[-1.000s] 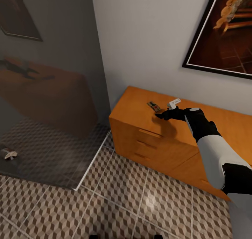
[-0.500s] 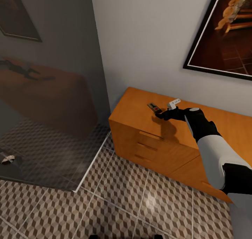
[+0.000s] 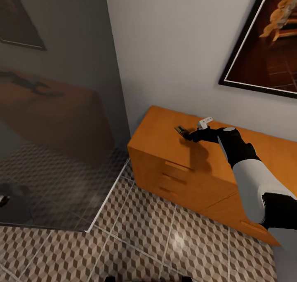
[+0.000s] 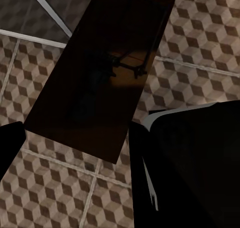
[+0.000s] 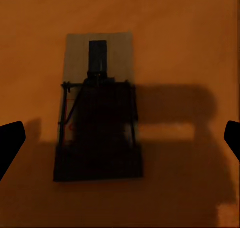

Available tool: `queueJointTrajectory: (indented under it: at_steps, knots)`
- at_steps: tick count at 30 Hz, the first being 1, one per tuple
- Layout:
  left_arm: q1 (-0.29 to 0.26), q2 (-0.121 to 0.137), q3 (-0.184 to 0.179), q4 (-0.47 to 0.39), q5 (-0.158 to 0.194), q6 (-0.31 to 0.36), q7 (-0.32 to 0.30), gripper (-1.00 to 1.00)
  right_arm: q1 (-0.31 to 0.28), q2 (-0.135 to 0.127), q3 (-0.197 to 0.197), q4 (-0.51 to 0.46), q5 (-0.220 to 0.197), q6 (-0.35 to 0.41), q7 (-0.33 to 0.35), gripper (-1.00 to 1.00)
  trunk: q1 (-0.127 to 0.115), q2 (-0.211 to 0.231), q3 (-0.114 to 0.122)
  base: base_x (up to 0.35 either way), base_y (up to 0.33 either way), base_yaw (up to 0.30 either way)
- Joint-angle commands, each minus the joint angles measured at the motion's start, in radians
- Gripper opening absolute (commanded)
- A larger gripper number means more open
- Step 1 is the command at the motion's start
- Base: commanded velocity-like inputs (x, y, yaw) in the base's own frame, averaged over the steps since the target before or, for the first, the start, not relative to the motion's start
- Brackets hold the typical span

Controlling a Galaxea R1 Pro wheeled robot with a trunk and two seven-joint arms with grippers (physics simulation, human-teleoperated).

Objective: Take the four mousetraps from the cabinet in the bathroom and place them on the bathroom floor. Make sure all four end up on the same floor surface, and ensure that at least two of them are either under or directly next to the same bathroom sink.

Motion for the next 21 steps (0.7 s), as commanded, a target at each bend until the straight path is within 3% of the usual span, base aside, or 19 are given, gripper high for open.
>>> queueJointTrajectory:
  at_steps: [1,21]
  knots:
    - [-0.001,-0.001,-0.009,0.003,-0.001,-0.004,0.012,-1.0,-0.001,0.001,-0.005,-0.001,0.007,0.004,0.007,1.0,0.001,-0.002,-0.003,0.094,0.0,0.0]
    - [-0.001,-0.001,-0.009,0.003,-0.001,-0.004,0.012,-1.0,-0.001,0.001,-0.005,-0.001,0.007,0.004,0.008,1.0,0.001,-0.002,-0.017,0.008,0.0,0.0]
